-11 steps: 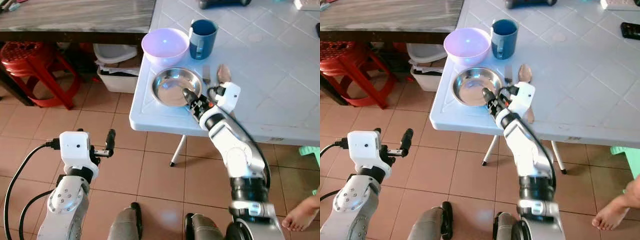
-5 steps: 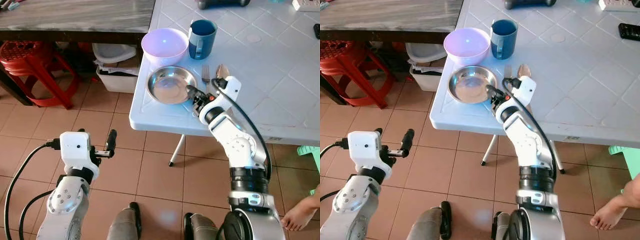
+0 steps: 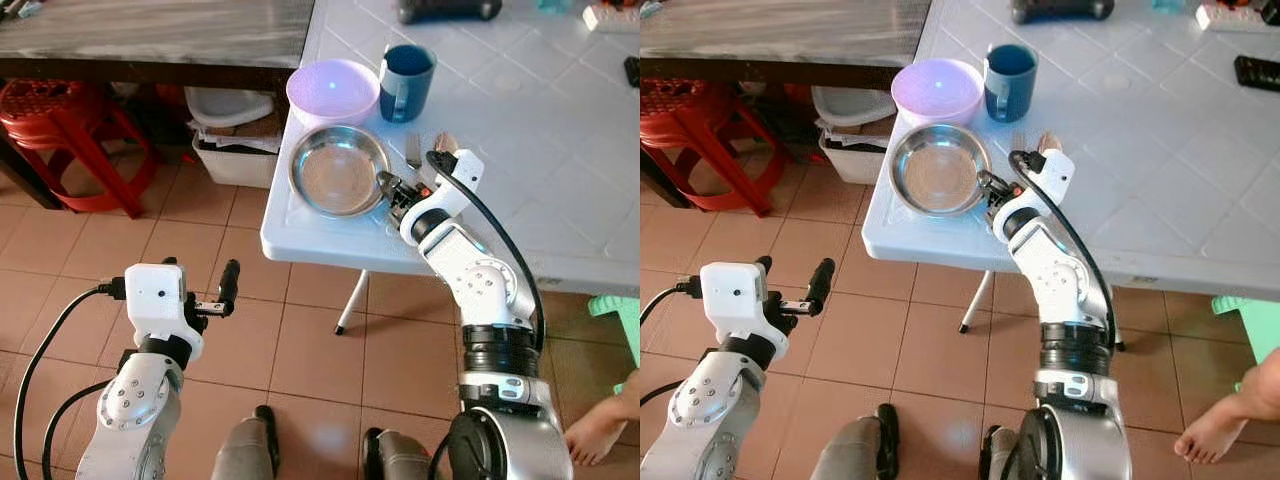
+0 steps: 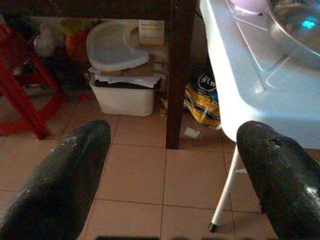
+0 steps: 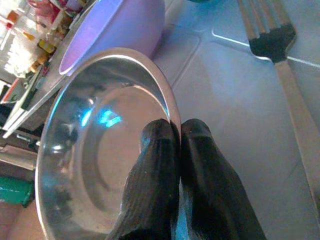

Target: Setting the table

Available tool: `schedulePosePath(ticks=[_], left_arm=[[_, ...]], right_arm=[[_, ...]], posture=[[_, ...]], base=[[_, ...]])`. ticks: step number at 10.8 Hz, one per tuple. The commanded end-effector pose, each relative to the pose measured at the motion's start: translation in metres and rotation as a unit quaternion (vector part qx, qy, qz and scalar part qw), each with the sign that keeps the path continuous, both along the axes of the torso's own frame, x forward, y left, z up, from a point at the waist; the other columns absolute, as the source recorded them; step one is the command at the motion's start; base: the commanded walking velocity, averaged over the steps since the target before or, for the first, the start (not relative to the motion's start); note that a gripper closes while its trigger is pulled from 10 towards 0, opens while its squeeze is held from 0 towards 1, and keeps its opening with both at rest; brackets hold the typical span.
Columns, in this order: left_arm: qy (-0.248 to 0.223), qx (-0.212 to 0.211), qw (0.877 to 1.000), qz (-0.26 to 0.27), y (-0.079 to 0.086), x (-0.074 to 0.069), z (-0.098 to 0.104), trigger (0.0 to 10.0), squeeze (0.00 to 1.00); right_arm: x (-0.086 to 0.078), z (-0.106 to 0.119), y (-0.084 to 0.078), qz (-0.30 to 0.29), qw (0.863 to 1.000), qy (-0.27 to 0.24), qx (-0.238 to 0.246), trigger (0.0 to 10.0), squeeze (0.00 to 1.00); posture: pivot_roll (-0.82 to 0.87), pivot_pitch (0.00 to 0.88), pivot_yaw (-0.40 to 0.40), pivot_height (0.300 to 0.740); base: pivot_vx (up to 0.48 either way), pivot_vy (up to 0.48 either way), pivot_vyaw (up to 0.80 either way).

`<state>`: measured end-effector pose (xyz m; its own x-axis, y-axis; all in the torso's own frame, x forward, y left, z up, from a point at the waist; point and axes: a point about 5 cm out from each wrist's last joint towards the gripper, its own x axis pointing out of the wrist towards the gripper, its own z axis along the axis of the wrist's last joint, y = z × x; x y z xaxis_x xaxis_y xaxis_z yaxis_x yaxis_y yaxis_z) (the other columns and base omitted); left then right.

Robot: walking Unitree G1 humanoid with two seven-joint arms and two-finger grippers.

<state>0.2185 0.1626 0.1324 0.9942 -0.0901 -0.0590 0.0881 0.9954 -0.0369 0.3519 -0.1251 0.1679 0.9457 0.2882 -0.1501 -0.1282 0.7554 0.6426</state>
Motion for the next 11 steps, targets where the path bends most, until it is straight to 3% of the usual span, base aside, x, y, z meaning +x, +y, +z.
schedulePosePath(ticks=[1,4,8,9,10,11], left_arm=[[0.002,0.004,1.000,0.000,0.002,-0.002,0.000,10.0,0.00],[0.000,0.003,1.000,-0.003,0.000,0.000,0.001,10.0,0.00],[-0.005,-0.015,1.000,-0.008,-0.008,0.011,-0.002,10.0,0.00],[-0.008,-0.016,1.000,-0.010,-0.009,0.014,-0.002,10.0,0.00],[-0.009,-0.016,1.000,-0.009,-0.009,0.016,-0.002,10.0,0.00],[-0.012,-0.015,1.000,-0.007,-0.007,0.017,-0.001,10.0,0.00]], right_arm=[[-0.016,-0.063,-0.008,-0.013,0.989,0.145,-0.018,0.0,0.00],[-0.021,-0.063,-0.015,-0.038,0.989,0.143,-0.021,0.0,0.00],[-0.043,-0.059,-0.019,-0.090,0.986,0.141,-0.028,0.0,0.00],[-0.045,-0.057,-0.017,-0.089,0.985,0.143,-0.030,7.0,0.00],[-0.045,-0.055,-0.016,-0.088,0.985,0.142,-0.036,10.0,0.00],[-0.045,-0.052,-0.013,-0.088,0.986,0.136,-0.041,10.0,0.63]], posture=[[0.14,0.261,0.067,0.740],[0.13,0.251,0.065,0.740],[0.08,0.211,0.055,0.740],[0.07,0.209,0.054,0.740],[0.07,0.211,0.054,0.740],[0.07,0.210,0.053,0.740]], base=[[0.000,0.000,0.00],[0.000,0.000,0.00],[0.000,0.000,0.00],[0.000,0.000,0.00],[0.000,0.000,0.00],[0.000,0.000,0.00]])
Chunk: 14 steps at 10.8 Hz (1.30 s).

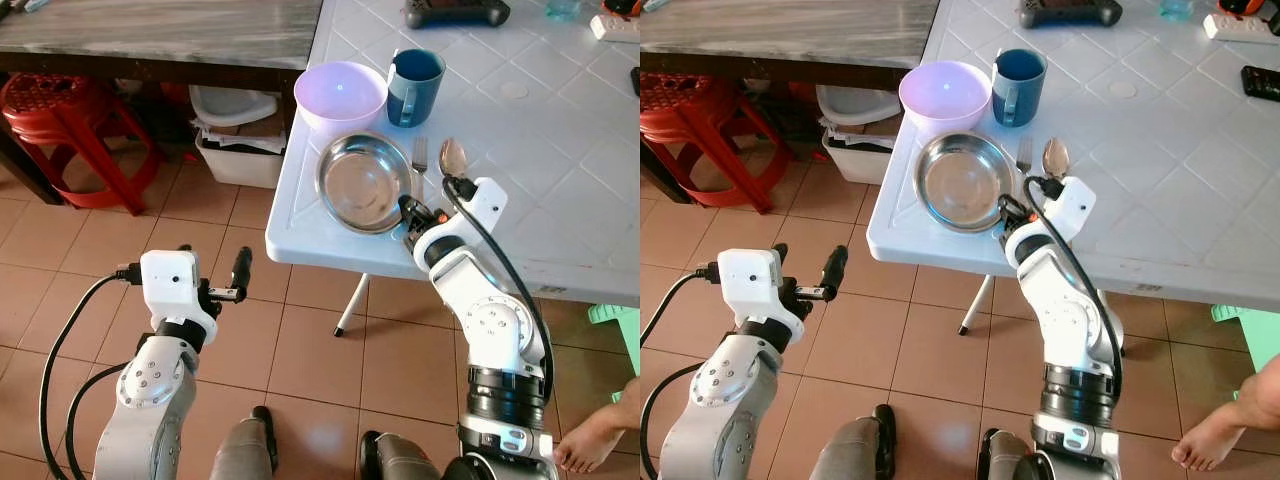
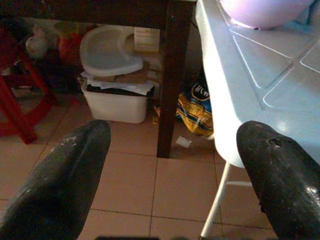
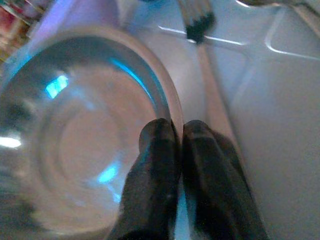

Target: Setting the table

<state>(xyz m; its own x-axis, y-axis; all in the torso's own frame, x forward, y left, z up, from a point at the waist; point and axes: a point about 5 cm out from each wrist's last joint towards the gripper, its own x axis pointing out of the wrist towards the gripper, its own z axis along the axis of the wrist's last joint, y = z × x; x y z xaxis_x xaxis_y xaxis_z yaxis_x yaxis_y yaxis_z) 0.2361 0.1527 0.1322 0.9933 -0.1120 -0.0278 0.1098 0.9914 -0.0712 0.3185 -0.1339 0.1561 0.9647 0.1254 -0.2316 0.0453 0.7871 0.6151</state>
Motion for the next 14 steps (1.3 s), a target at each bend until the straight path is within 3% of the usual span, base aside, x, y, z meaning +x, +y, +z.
schedulePosePath(ticks=[1,5,6,7,12,13,14], left_arm=[[0.000,0.004,1.000,0.006,0.004,0.000,-0.001,10.0,0.00],[-0.008,0.012,1.000,0.003,0.003,0.002,0.001,10.0,0.00],[-0.009,0.012,1.000,0.004,0.004,0.003,0.001,10.0,0.00],[-0.010,0.012,1.000,0.005,0.004,0.003,0.002,10.0,0.00],[-0.008,0.013,1.000,0.002,0.003,0.002,0.002,10.0,0.00],[-0.007,0.013,1.000,0.001,0.003,0.001,0.002,10.0,0.00],[-0.005,0.013,1.000,0.002,0.003,0.000,0.002,10.0,0.00]], right_arm=[[-0.009,-0.037,-0.002,-0.006,0.995,0.095,-0.016,10.0,1.00],[0.007,-0.019,-0.001,-0.006,0.998,0.063,-0.022,10.0,1.00],[0.009,-0.017,-0.001,-0.005,0.998,0.059,-0.021,10.0,0.64],[0.011,-0.016,-0.001,-0.005,0.998,0.057,-0.021,10.0,0.00],[0.032,-0.012,0.015,0.031,0.997,0.069,0.004,10.0,0.00],[0.034,-0.015,0.018,0.041,0.996,0.080,0.000,4.6,0.00],[0.032,-0.022,0.018,0.050,0.994,0.096,-0.016,0.0,0.00]], posture=[[0.08,0.195,0.054,0.740],[0.09,0.183,0.056,0.740],[0.09,0.182,0.055,0.740],[0.09,0.185,0.056,0.740],[0.11,0.199,0.054,0.740],[0.11,0.201,0.053,0.740],[0.11,0.202,0.051,0.740]], base=[[0.000,0.000,0.00],[0.000,0.000,0.00],[0.000,0.000,0.00],[0.000,0.000,0.00],[0.000,0.000,0.00],[0.000,0.000,0.00],[0.000,0.000,0.00]])
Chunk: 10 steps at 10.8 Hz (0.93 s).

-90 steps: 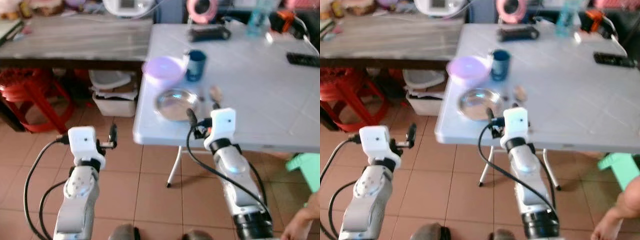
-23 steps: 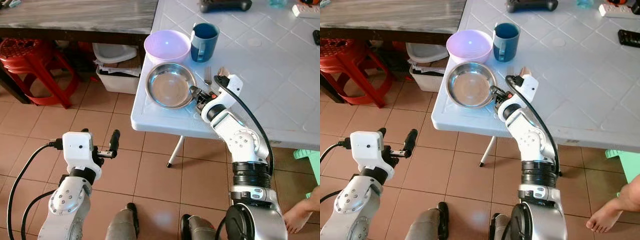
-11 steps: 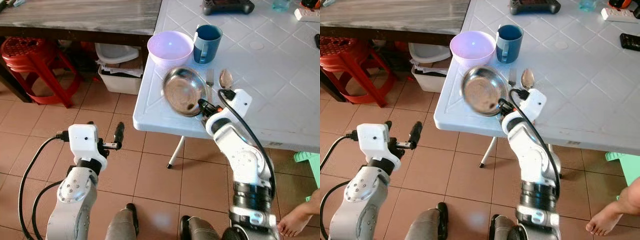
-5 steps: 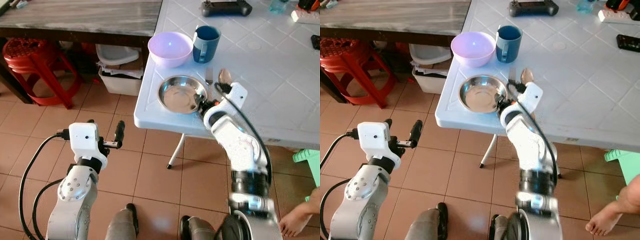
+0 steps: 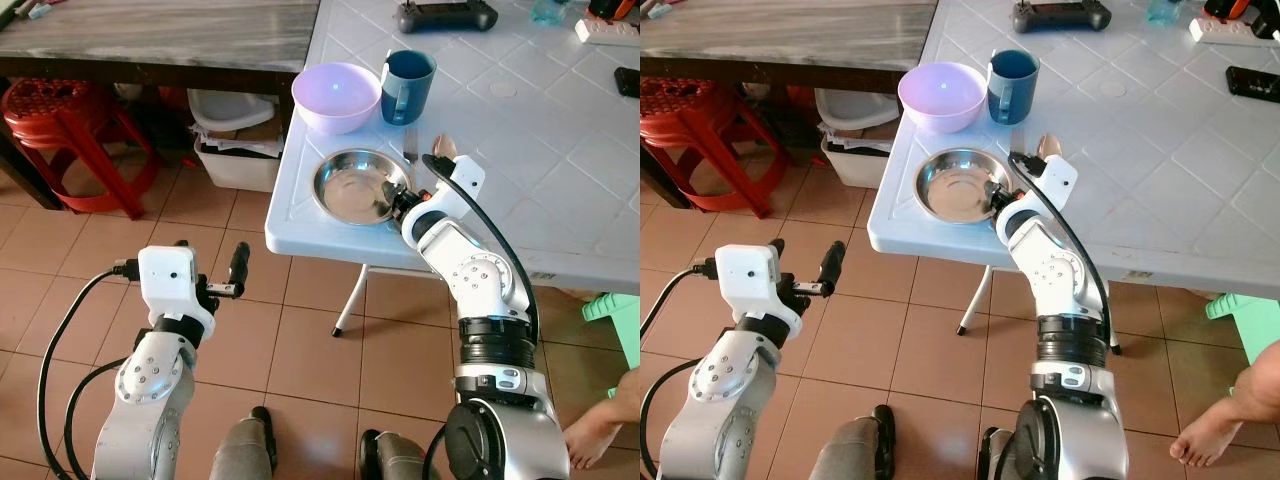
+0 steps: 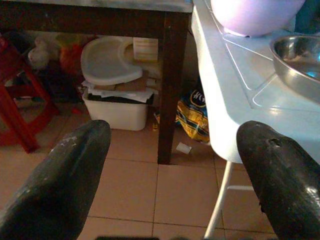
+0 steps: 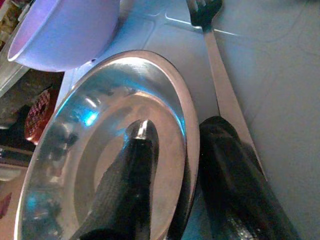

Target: Setting the table

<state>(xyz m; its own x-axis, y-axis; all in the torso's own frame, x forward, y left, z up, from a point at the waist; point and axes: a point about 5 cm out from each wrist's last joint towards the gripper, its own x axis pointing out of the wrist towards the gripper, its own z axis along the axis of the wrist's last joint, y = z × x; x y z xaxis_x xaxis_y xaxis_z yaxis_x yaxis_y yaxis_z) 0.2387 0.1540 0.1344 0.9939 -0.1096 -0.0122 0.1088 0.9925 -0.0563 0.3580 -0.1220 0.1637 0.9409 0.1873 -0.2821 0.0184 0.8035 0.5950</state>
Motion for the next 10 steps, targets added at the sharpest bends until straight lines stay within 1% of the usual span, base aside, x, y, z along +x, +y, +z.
schedulePosePath(ticks=[1,5,6,7,9,10], left_arm=[[0.005,0.005,1.000,0.001,0.001,-0.003,-0.001,10.0,0.00],[0.009,0.003,1.000,-0.003,-0.001,-0.004,-0.002,10.0,0.00],[0.009,0.003,1.000,-0.004,-0.001,-0.005,-0.003,10.0,0.00],[0.009,0.002,1.000,-0.004,-0.001,-0.005,-0.003,10.0,0.00],[0.009,-0.005,1.000,-0.005,-0.003,-0.005,-0.004,10.0,0.00],[0.006,-0.004,1.000,-0.004,-0.005,-0.004,-0.006,10.0,0.00]], right_arm=[[-0.010,-0.038,0.005,0.019,0.996,0.088,-0.018,0.0,0.00],[-0.014,-0.053,-0.006,0.005,0.993,0.114,-0.032,0.0,0.00],[-0.014,-0.055,-0.009,-0.008,0.992,0.117,-0.036,0.0,0.00],[-0.014,-0.054,-0.010,-0.008,0.993,0.113,-0.038,0.0,0.00],[-0.011,-0.038,-0.010,-0.011,0.998,0.048,-0.041,0.0,0.00],[-0.010,-0.024,-0.010,-0.016,0.999,-0.007,-0.041,0.0,0.00]], posture=[[0.11,0.204,0.050,0.740],[0.11,0.205,0.052,0.740],[0.11,0.204,0.051,0.740],[0.10,0.203,0.051,0.740],[0.10,0.190,0.044,0.740],[0.09,0.178,0.038,0.740]], base=[[0.000,0.000,0.00],[0.000,0.000,0.00],[0.000,0.000,0.00],[0.000,0.000,0.00],[0.000,0.000,0.00],[0.000,0.307,0.00]])
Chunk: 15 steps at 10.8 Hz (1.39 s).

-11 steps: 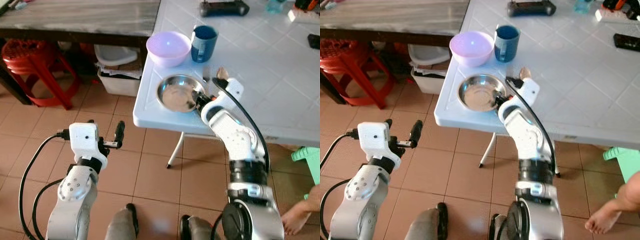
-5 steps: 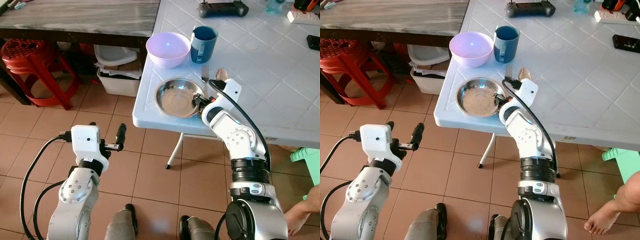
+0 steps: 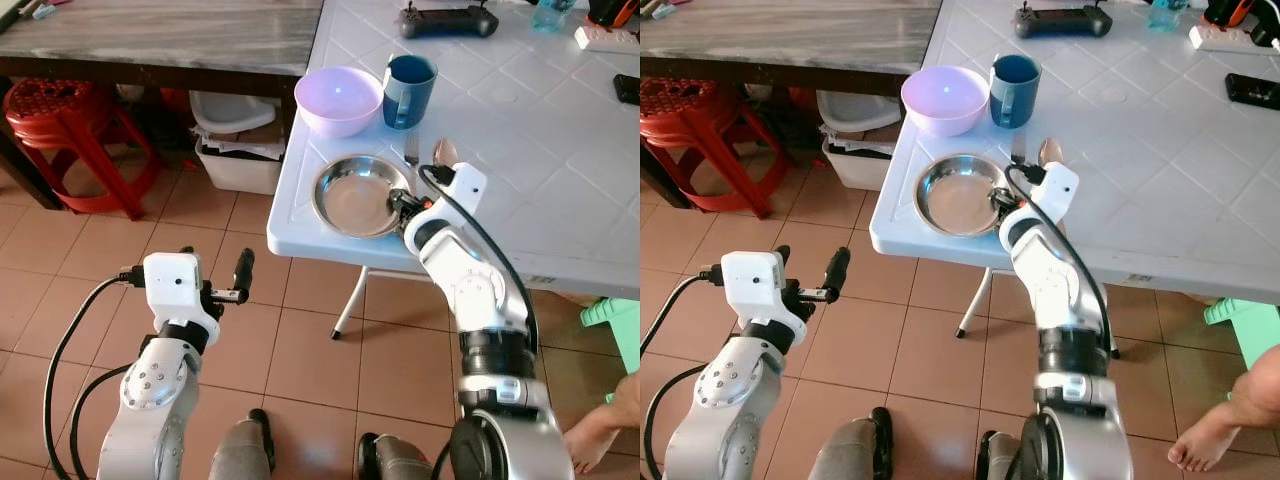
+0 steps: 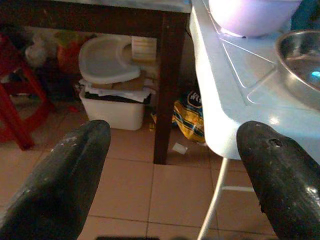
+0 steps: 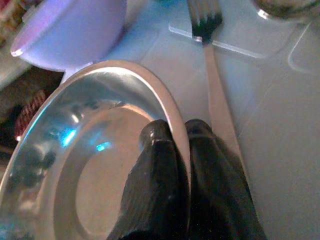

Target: Setting the table

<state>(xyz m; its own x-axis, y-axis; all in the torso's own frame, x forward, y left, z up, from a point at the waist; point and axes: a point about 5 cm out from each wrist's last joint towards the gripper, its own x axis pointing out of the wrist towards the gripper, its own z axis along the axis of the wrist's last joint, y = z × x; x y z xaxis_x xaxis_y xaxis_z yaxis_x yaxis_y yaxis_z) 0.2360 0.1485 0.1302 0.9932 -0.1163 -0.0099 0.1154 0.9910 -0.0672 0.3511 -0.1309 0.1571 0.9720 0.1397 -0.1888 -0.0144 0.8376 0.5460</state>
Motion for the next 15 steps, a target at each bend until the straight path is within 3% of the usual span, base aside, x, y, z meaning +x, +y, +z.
schedulePosePath(ticks=[1,4,7,10,15], left_arm=[[0.002,0.012,1.000,0.006,0.000,0.002,-0.004,10.0,0.00],[-0.014,0.009,0.999,0.027,0.002,0.018,-0.004,10.0,0.00],[-0.021,0.015,0.999,0.037,0.003,0.029,-0.006,10.0,0.00],[-0.031,0.028,0.998,0.046,0.008,0.031,-0.008,10.0,0.00],[-0.041,0.056,0.995,0.068,0.012,0.036,-0.009,10.0,0.00]], right_arm=[[-0.005,-0.006,-0.002,-0.005,1.000,-0.003,-0.005,0.0,0.00],[-0.017,0.006,-0.010,-0.035,0.995,-0.087,-0.020,0.0,0.00],[-0.032,0.007,-0.009,-0.025,0.983,-0.150,-0.108,0.0,0.00],[-0.040,0.007,-0.011,-0.039,0.975,-0.173,-0.131,0.0,0.00],[-0.040,0.011,-0.011,-0.038,0.967,-0.197,-0.155,0.0,0.00]], posture=[[0.07,0.153,0.029,0.740],[0.05,0.082,0.025,0.740],[0.02,0.045,0.042,0.740],[0.00,0.032,0.063,0.740],[-0.01,0.025,0.067,0.740]], base=[[0.000,0.480,0.00],[0.000,0.480,0.00],[0.000,0.480,0.00],[0.000,0.464,0.00],[0.364,0.303,0.00]])
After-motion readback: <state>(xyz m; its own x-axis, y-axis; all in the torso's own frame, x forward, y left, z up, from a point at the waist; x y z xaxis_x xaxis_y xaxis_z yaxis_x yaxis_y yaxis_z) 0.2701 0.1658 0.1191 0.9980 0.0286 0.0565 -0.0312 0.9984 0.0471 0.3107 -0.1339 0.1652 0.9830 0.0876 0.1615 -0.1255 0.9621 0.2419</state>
